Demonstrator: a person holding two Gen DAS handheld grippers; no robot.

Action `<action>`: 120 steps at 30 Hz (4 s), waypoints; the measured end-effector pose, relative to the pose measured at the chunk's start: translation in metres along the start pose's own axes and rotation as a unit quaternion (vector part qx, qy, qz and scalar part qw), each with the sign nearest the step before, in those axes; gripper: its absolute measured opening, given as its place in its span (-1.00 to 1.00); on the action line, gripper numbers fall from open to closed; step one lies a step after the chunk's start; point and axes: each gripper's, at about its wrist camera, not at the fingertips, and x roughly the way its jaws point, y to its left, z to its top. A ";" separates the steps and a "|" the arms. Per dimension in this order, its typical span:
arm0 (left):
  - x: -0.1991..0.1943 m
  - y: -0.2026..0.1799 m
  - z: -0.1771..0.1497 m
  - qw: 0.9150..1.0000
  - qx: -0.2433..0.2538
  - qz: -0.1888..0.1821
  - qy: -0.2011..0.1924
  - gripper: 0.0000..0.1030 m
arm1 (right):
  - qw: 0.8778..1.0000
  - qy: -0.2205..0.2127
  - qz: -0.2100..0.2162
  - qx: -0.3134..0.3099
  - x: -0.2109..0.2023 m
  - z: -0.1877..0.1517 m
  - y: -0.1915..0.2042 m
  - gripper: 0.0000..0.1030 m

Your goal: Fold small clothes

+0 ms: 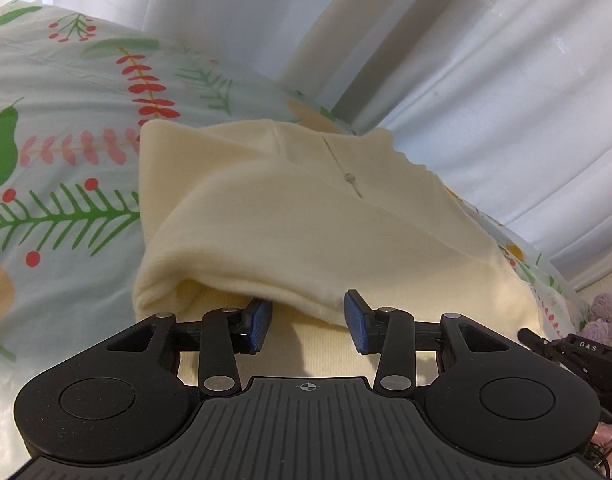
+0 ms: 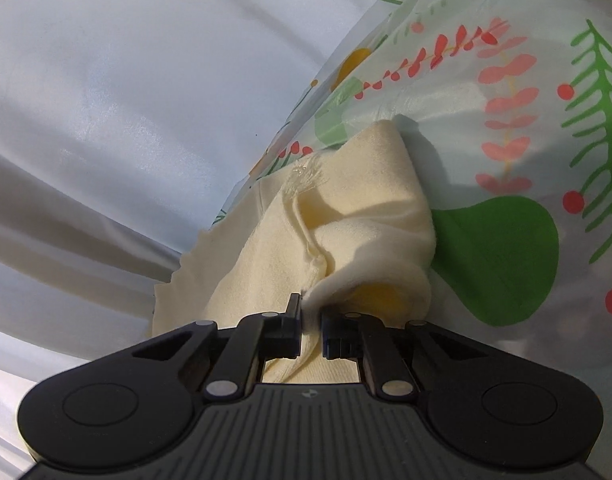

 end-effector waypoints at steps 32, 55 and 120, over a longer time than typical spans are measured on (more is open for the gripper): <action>-0.020 0.015 0.003 0.998 0.031 0.043 0.021 0.15 | 0.984 -0.055 -0.057 -0.162 -0.062 -0.011 0.004 -0.50; -0.142 -0.003 -0.111 0.991 0.091 0.096 0.035 0.57 | 0.942 0.076 -0.005 -0.326 -0.222 -0.134 -0.019 0.01; -0.087 0.021 -0.060 0.988 0.145 0.056 -0.003 -0.11 | 0.917 0.017 -0.055 -0.394 -0.110 -0.068 0.008 -0.15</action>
